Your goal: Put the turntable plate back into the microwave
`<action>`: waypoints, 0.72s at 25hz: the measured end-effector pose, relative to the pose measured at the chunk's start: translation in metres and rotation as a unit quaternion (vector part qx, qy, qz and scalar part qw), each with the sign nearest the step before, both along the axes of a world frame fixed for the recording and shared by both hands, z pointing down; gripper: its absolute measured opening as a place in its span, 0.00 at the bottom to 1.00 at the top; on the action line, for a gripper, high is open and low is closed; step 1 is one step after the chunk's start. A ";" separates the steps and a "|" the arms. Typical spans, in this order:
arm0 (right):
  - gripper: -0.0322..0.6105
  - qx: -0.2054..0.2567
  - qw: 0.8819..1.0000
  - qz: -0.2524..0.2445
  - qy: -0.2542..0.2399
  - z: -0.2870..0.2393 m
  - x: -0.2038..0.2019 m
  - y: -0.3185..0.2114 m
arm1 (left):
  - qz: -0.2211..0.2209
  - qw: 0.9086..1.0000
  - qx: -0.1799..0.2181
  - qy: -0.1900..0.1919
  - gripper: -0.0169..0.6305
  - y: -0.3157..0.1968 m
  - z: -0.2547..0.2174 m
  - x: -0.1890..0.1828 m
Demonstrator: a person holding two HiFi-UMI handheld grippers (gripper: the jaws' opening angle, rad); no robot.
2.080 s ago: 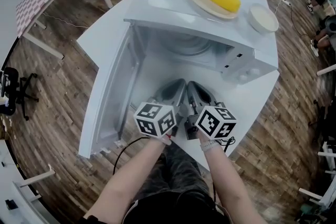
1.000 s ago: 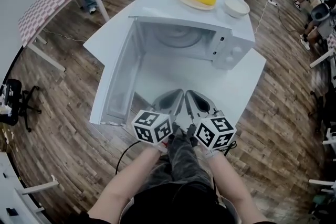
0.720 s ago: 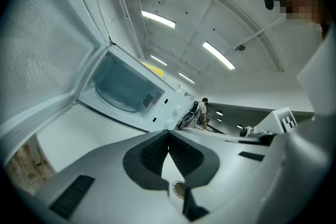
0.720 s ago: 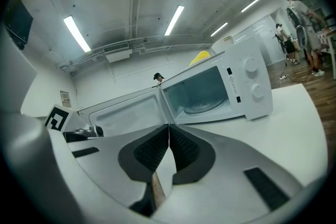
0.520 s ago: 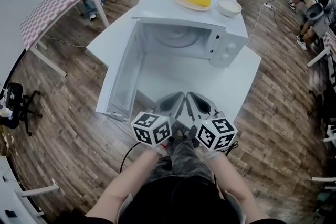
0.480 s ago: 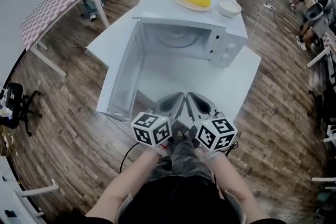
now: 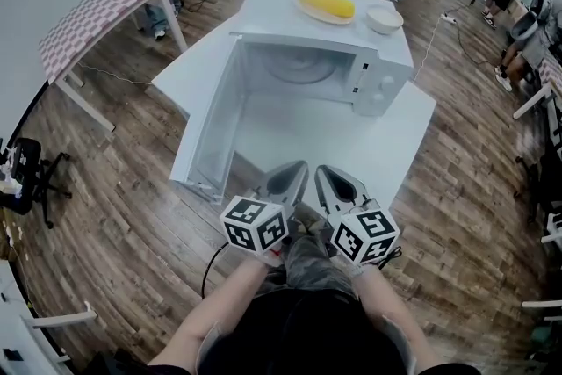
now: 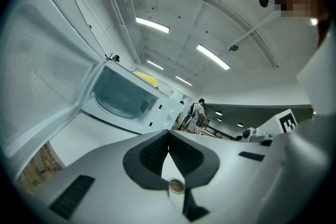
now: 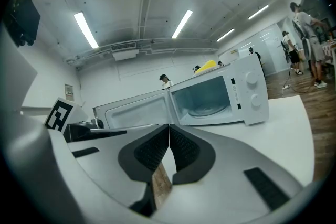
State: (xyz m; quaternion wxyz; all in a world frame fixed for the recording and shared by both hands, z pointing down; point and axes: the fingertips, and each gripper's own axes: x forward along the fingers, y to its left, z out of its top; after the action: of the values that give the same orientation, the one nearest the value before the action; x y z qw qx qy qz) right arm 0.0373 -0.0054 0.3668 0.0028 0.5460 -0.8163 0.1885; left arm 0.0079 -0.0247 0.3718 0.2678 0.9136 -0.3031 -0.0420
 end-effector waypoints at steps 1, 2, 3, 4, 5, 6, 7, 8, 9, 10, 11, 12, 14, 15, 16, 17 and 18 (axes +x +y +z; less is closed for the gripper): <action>0.09 0.001 1.000 0.000 0.003 0.000 0.000 0.003 | -0.003 1.000 -0.002 0.002 0.05 0.002 0.001 -0.002; 0.09 0.001 1.000 0.000 0.003 0.000 -0.001 0.005 | -0.003 1.000 -0.004 0.003 0.05 0.004 0.002 -0.003; 0.09 0.001 1.000 0.000 0.001 0.000 -0.001 0.007 | -0.004 1.000 -0.005 0.003 0.05 0.006 0.002 -0.004; 0.09 0.001 1.000 0.001 -0.006 0.000 -0.001 0.008 | -0.004 1.000 -0.005 0.004 0.05 0.007 0.002 -0.005; 0.09 0.000 1.000 0.003 -0.015 -0.001 -0.001 0.010 | -0.006 1.000 -0.004 0.006 0.05 0.008 0.001 -0.007; 0.09 0.001 1.000 0.004 -0.022 -0.001 -0.002 0.010 | -0.009 1.000 -0.004 0.010 0.05 0.008 0.000 -0.009; 0.09 0.002 1.000 0.004 -0.027 -0.002 -0.003 0.011 | -0.012 1.000 -0.004 0.013 0.05 0.009 -0.001 -0.011; 0.09 0.003 1.000 0.004 -0.028 -0.003 -0.004 0.012 | -0.015 1.000 -0.005 0.016 0.05 0.011 -0.001 -0.013; 0.09 0.004 1.000 0.003 -0.027 -0.003 -0.006 0.013 | -0.017 1.000 -0.006 0.016 0.05 0.012 0.001 -0.015; 0.09 0.005 1.000 0.002 -0.027 -0.003 -0.008 0.014 | -0.018 1.000 -0.008 0.014 0.05 0.014 0.003 -0.017; 0.09 0.005 1.000 0.000 -0.025 -0.003 -0.010 0.015 | -0.019 1.000 -0.009 0.011 0.05 0.016 0.005 -0.019; 0.09 0.006 1.000 -0.003 -0.022 -0.003 -0.012 0.016 | -0.020 1.000 -0.011 0.008 0.05 0.018 0.008 -0.020; 0.09 0.006 1.000 -0.005 -0.017 -0.002 -0.016 0.018 | -0.022 1.000 -0.011 0.001 0.05 0.021 0.012 -0.023; 0.09 0.004 1.000 -0.006 -0.017 -0.001 -0.017 0.019 | -0.024 1.000 -0.011 -0.001 0.05 0.023 0.013 -0.024; 0.09 0.001 1.000 -0.006 -0.019 0.001 -0.018 0.021 | -0.027 1.000 -0.012 -0.002 0.05 0.023 0.015 -0.025; 0.09 -0.002 1.000 -0.006 -0.022 0.003 -0.018 0.022 | -0.030 0.999 -0.013 -0.001 0.05 0.024 0.016 -0.027; 0.09 -0.005 1.000 -0.005 -0.027 0.004 -0.017 0.023 | -0.032 0.999 -0.015 0.000 0.05 0.025 0.018 -0.028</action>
State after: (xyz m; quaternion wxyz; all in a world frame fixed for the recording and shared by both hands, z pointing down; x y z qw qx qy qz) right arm 0.0203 0.0180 0.3712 -0.0151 0.5369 -0.8177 0.2070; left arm -0.0197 0.0004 0.3900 0.2802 0.8993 -0.3326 -0.0463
